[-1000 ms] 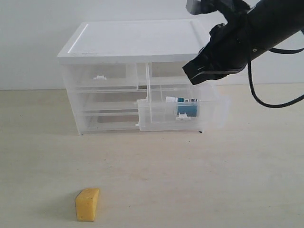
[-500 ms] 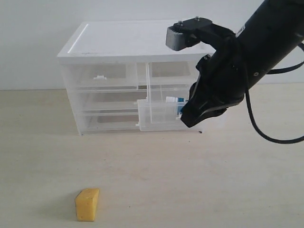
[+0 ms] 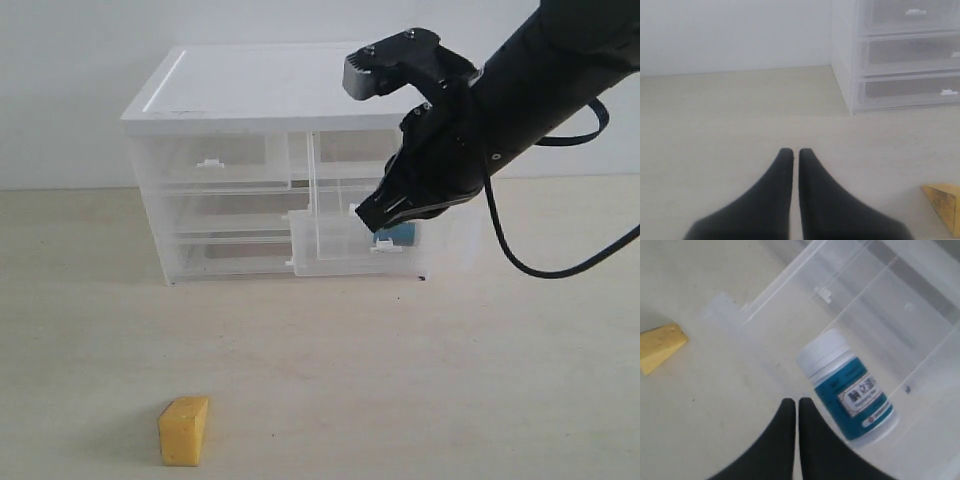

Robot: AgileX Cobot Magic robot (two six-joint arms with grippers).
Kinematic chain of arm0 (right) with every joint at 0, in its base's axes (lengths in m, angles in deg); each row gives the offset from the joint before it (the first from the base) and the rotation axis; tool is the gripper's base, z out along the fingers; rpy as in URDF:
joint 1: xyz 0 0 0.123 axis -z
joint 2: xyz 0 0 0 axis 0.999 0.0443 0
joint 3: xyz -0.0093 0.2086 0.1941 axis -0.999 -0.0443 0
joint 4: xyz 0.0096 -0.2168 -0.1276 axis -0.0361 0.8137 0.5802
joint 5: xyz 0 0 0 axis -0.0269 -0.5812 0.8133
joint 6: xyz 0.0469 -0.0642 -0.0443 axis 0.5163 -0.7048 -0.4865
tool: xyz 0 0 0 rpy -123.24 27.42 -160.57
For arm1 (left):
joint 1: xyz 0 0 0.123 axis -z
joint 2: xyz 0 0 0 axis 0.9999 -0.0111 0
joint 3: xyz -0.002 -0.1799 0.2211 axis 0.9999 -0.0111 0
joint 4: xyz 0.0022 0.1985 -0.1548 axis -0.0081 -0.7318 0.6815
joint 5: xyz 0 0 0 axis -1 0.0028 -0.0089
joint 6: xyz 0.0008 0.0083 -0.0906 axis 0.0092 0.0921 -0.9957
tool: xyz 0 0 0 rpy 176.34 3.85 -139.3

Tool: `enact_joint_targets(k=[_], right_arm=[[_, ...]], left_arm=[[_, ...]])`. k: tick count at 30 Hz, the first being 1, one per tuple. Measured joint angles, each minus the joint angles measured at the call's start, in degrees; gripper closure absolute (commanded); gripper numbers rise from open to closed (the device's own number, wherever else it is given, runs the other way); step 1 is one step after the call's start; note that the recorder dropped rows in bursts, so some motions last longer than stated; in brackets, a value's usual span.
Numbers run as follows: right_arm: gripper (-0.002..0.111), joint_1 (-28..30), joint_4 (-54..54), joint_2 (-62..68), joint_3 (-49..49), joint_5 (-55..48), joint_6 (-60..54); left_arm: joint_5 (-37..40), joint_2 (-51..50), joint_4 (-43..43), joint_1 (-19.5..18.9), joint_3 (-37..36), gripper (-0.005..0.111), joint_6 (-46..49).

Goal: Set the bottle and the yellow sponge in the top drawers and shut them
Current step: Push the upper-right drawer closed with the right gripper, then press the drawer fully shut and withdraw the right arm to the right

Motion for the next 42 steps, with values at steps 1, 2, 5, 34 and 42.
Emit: enact_joint_targets(k=[1, 2, 5, 34, 42], right_arm=[[0.108, 0.00, 0.12, 0.00, 0.00, 1.39, 0.00], [0.108, 0.00, 0.34, 0.00, 0.00, 2.25, 0.00], [0.108, 0.00, 0.58, 0.49, 0.00, 4.89, 0.00], [0.108, -0.09, 6.58, 6.31, 3.99, 3.26, 2.19], [0.108, -0.09, 7.33, 6.46, 3.99, 13.77, 2.65]], left_arm=[[0.00, 0.00, 0.00, 0.00, 0.00, 0.103, 0.00], [0.00, 0.00, 0.00, 0.00, 0.00, 0.103, 0.00], [0.00, 0.00, 0.00, 0.00, 0.00, 0.103, 0.00], [0.00, 0.00, 0.00, 0.00, 0.00, 0.103, 0.00], [0.00, 0.00, 0.00, 0.00, 0.00, 0.103, 0.00]])
